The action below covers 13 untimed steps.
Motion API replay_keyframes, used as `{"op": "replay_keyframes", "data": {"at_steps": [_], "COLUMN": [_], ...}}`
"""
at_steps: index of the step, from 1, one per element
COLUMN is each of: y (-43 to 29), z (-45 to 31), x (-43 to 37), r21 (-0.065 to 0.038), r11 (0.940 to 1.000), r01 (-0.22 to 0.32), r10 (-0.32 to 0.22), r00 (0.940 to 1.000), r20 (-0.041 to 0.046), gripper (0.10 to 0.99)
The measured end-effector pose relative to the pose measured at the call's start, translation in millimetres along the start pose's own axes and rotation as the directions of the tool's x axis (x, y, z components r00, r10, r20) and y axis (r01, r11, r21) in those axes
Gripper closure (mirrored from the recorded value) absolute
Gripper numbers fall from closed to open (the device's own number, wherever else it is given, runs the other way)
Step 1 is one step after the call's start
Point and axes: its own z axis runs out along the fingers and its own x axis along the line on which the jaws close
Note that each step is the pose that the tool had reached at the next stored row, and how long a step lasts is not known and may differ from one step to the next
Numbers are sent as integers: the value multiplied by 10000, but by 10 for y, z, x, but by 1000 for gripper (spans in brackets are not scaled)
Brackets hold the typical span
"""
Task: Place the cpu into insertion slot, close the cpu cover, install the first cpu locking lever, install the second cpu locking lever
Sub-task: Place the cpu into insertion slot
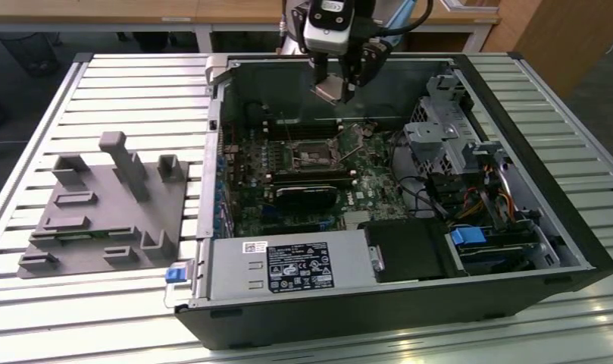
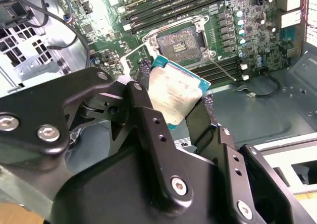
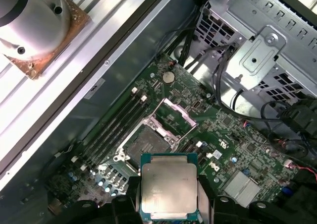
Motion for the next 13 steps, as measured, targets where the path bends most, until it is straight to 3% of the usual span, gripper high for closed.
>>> {"op": "replay_keyframes", "data": {"at_steps": [13], "y": [-1], "z": [8], "x": [0], "r21": [-14], "r11": [9980], "r01": [-628], "r10": [628], "r00": [9980], "r20": [55], "gripper": [545]}}
